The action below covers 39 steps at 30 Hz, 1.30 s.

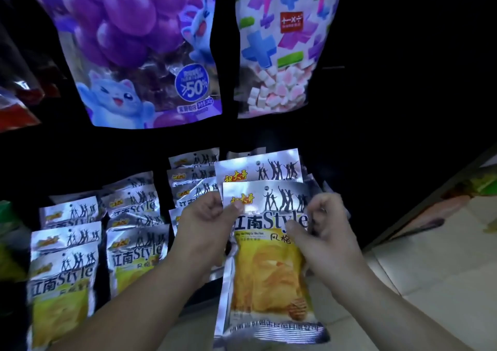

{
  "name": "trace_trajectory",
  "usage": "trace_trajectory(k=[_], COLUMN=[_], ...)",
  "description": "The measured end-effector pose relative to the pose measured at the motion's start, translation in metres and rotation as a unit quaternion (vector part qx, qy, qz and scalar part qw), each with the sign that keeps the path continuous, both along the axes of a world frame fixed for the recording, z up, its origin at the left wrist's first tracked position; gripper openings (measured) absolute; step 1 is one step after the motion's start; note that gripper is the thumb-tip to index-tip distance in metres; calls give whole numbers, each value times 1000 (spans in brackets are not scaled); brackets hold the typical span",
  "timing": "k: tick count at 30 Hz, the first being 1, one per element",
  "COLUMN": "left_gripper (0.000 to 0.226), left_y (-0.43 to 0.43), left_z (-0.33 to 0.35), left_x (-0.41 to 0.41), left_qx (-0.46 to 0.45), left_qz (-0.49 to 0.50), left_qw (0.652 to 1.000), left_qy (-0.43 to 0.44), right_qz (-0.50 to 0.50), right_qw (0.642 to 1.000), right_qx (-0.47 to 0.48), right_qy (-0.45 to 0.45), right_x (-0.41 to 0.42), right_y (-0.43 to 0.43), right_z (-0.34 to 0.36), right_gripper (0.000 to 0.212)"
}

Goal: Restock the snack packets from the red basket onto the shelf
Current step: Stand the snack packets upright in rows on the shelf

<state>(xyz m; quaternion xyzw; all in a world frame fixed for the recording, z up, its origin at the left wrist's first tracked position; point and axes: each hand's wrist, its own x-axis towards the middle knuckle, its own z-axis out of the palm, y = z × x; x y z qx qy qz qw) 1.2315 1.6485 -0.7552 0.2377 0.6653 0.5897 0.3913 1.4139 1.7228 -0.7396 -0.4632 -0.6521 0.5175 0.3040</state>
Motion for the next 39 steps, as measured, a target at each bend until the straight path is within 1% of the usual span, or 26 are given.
trace_trajectory(k=[2, 3, 4, 5, 6, 8, 10, 11, 14, 15, 17, 20, 22, 25, 27, 29, 31, 33, 36, 38, 39], left_gripper=[44, 42, 33, 19, 15, 28, 29, 27, 21, 21, 22, 31, 30, 26, 25, 24, 30, 44, 56, 57, 58], left_y=[0, -1, -2, -1, 0, 2, 2, 2, 0, 0, 2, 3, 4, 6, 6, 6, 4, 1, -1, -1, 0], left_z=[1, 2, 3, 5, 6, 6, 7, 7, 8, 6, 6, 3, 1, -1, -1, 3, 8, 11, 10, 8, 6], left_x=[2, 3, 4, 5, 6, 6, 8, 11, 21, 22, 22, 20, 20, 21, 21, 22, 22, 22, 21, 20, 20], left_qx=[5, 8, 15, 17, 20, 35, 60, 70, 76, 74, 68, 65, 66, 59, 58, 60, 49, 39, 42, 33, 34], left_qz=[-8, -18, -27, -26, -18, -12, -24, -45, -92, -97, -92, -77, -58, -47, -66, -104, -150, -181, -190, -179, -175], left_qw=[999, 998, 997, 998, 999, 999, 998, 996, 991, 990, 990, 992, 992, 994, 993, 990, 986, 982, 980, 981, 982], left_qy=[40, 55, 64, 62, 45, -1, -27, -19, 57, 76, 84, 76, 89, 83, 82, 72, 56, 43, 44, 60, 59], right_qz=[10, 14, 15, 8, -6, -31, -55, -65, -64, -56, -31, 39, 63, 57, 41, 34, 27, 18, 25, 64, 85], right_qw=[1000, 1000, 999, 999, 999, 997, 995, 995, 997, 997, 996, 989, 989, 991, 991, 992, 991, 988, 985, 983, 980], right_qx=[-23, -26, -28, -32, -38, -54, -65, -62, -48, -51, -77, -123, -116, -100, -98, -92, -95, -114, -136, -147, -152], right_qy=[5, 7, 11, 22, 33, 43, 49, 47, 25, 23, 26, 69, 73, 71, 77, 78, 86, 101, 100, 89, 92], right_x=[0, 1, 2, 4, 5, 8, 11, 13, 19, 20, 21, 22, 23, 23, 23, 24, 26, 29, 32, 35, 37], right_y=[5, 8, 10, 12, 13, 17, 20, 21, 23, 23, 21, 13, 12, 14, 15, 16, 20, 23, 23, 22, 21], right_z=[-5, -7, -8, -10, -9, -9, -9, -9, -12, -12, -11, -6, -7, -10, -12, -9, -8, -7, -3, 1, 3], right_gripper=[30, 26, 25, 25, 26, 25, 19, 18, 19, 20, 20, 37, 46, 51, 54, 56, 56, 54, 51, 59, 69])
